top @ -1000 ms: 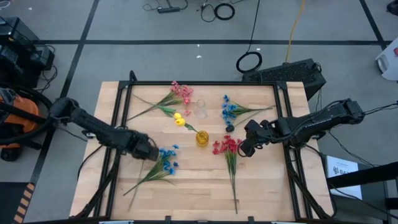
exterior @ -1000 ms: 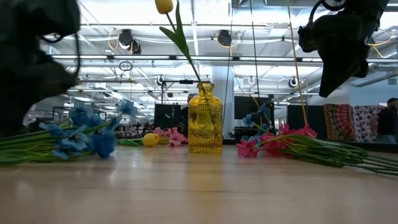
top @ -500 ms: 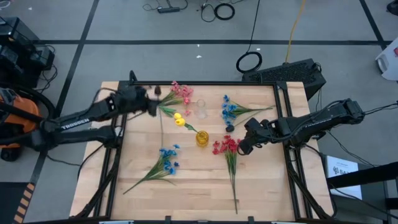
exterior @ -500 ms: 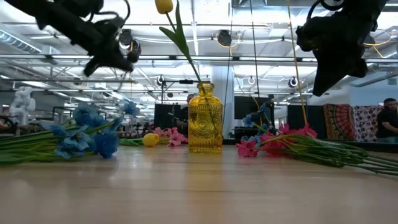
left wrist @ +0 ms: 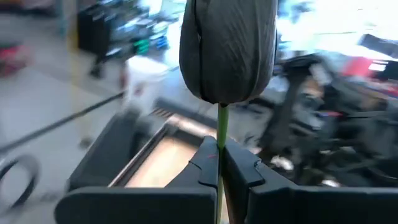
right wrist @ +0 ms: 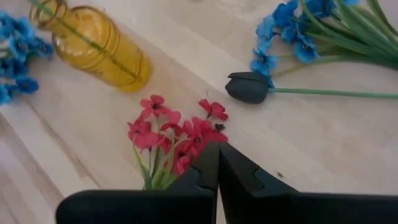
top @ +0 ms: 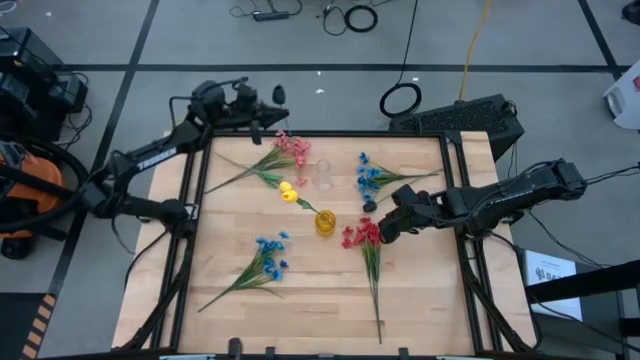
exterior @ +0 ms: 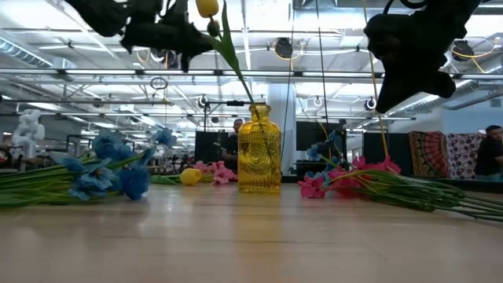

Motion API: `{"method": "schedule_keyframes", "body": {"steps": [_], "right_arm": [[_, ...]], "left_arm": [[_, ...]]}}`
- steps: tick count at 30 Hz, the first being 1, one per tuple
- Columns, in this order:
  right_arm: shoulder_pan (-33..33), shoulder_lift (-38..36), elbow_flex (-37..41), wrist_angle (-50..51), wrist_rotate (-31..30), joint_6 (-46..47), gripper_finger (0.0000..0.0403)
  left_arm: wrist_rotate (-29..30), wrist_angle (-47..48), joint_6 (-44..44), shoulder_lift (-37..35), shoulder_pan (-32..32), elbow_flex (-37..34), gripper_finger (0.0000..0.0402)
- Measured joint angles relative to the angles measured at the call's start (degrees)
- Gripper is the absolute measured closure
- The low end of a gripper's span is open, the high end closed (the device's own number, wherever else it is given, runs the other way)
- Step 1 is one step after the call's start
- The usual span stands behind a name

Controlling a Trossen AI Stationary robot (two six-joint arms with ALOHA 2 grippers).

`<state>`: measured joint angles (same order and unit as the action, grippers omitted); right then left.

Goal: Sort flowers into vase by color
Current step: Put the left black flower into the transparent flower vase

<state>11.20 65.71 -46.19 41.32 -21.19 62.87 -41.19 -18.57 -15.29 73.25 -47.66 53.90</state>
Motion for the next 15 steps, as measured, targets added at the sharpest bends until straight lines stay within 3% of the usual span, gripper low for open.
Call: {"method": "schedule_keyframes", "body": {"steps": [5,15], "right_arm": [[-0.11,0.00,0.00,-0.01,-1.39,2.56,0.0403],[-0.11,1.30,0.00,-0.04,-1.66,2.63,0.0403]], "left_arm": [[-5.85,-5.18,0.68,4.07,0.20,4.86,0.0398],[-8.25,-7.26,0.92,4.39,1.32,9.29,0.0398]]}}
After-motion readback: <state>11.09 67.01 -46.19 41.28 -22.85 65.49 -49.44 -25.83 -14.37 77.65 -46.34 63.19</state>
